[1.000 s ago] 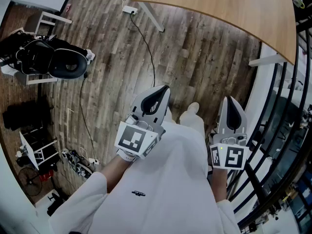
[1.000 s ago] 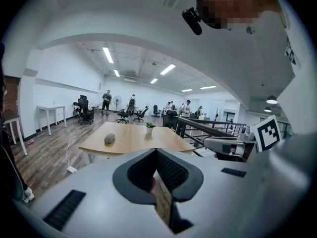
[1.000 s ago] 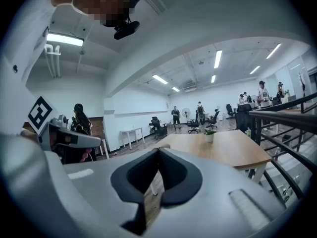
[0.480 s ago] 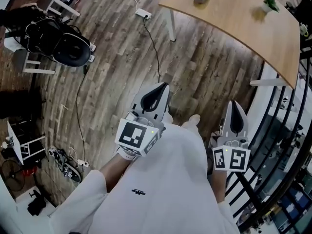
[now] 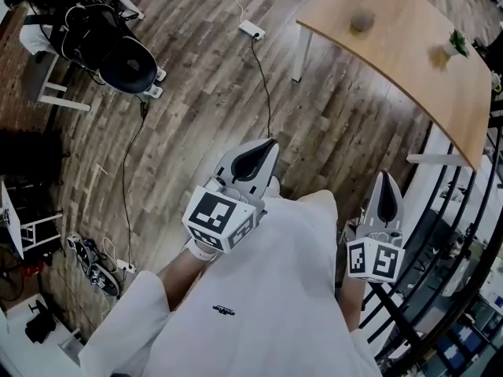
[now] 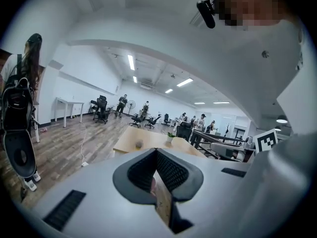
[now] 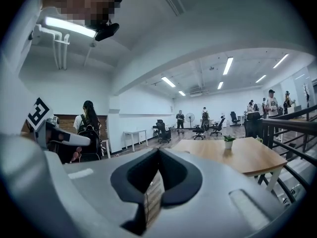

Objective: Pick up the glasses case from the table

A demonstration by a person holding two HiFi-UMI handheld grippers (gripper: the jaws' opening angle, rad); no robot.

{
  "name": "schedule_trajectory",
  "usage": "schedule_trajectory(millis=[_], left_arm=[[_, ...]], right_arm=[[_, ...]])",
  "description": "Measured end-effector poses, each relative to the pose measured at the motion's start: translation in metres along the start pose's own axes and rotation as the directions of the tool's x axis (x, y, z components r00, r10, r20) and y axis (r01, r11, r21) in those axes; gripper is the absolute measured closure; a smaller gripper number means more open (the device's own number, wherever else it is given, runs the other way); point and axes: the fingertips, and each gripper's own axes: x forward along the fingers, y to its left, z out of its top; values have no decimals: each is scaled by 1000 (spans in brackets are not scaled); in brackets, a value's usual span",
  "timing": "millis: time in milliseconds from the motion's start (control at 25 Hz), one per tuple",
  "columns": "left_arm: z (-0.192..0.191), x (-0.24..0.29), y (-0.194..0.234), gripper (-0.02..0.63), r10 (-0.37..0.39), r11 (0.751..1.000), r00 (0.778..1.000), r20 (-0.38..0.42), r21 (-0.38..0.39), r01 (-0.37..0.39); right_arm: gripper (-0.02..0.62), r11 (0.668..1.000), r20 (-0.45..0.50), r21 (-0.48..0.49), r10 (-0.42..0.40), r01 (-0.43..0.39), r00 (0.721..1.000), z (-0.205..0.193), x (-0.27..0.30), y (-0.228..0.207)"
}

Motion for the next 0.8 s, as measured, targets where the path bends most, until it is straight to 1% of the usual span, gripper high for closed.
schedule_trajectory(millis=[120,240,440,560,640,720,800], left_arm=[[7,-3,16,600,-2,1000,1000,5,-23,2],[7,-1,19,600,-20,999,1000,10,-42,21],[10,-1,24,600,-42,996,999,28,-73,44],[16,1,29,600,-34,996,998,49,-83,38],[19,3,38,600,-22,995,998,55,-91,27],[20,8,47,600,-9,995,999,53,-101,15],[20,16,53,600,-2,994,999,46,-106,7]], right_arm=[[584,1000,-21,-10,5,-6,1000,3,12,14],[584,1000,-26,-22,7,-8,1000,6,19,20],[584,1000,-43,-15,17,-17,999,0,39,34],[584,999,-46,-18,38,-39,998,1,51,42],[584,997,-41,-24,70,-71,997,2,60,49],[584,994,-34,-39,103,-104,994,4,69,53],[584,992,-30,-46,113,-114,993,3,80,51]])
